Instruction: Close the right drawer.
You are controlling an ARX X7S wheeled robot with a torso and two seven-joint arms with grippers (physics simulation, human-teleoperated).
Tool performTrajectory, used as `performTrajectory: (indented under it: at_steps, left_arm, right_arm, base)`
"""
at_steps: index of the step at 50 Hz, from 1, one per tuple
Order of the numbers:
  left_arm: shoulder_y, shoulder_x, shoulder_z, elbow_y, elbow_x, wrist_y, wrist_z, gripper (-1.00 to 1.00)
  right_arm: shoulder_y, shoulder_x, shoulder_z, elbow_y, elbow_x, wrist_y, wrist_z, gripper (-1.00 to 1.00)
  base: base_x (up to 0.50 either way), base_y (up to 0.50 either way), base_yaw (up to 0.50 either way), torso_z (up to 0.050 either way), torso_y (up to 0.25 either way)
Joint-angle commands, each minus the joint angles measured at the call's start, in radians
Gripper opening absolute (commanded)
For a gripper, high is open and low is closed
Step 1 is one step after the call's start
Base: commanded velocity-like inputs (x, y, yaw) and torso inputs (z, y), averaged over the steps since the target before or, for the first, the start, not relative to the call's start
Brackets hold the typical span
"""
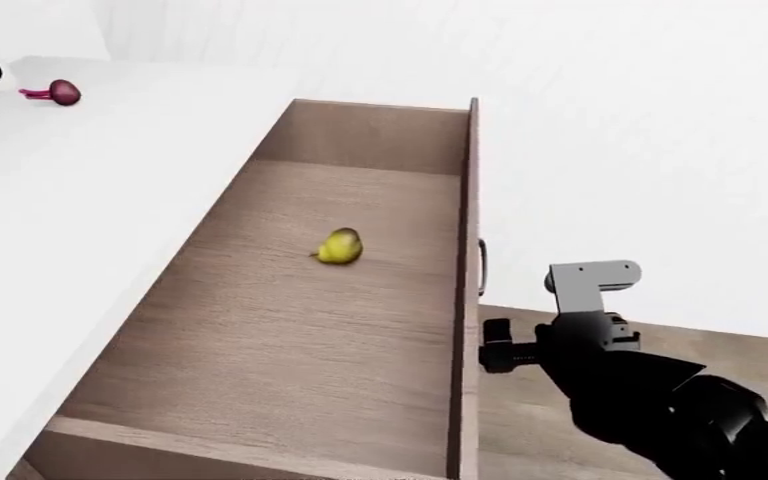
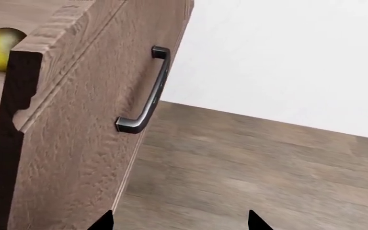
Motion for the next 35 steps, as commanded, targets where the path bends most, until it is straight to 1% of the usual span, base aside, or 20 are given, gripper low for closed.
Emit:
performTrajectory:
  at_steps: [1, 24, 35]
  left_arm:
    - [0.001, -0.004, 0.001, 0.001, 0.001, 0.005, 0.004, 1.0]
    - [-0.012, -0.009, 0.005, -0.003, -0.009, 0.013, 0.007, 1.0]
    - [-0.018, -0.012, 0.006, -0.003, -0.017, 0.019, 0.007, 1.0]
  right_arm:
    - [0.015, -0.069, 0.013, -0.009, 0.016, -0.01, -0.002, 1.0]
    - [0.041, -0.208, -0.011, 0.059, -0.009, 0.018, -0.012, 1.0]
    - [0.045, -0.252, -0.015, 0.084, -0.011, 0.024, -0.022, 1.0]
  base:
    - [0.0, 0.0, 0.0, 0.0, 0.0]
    - [0.0, 0.0, 0.0, 0.0, 0.001]
    - [0.0, 0.0, 0.0, 0.0, 0.001]
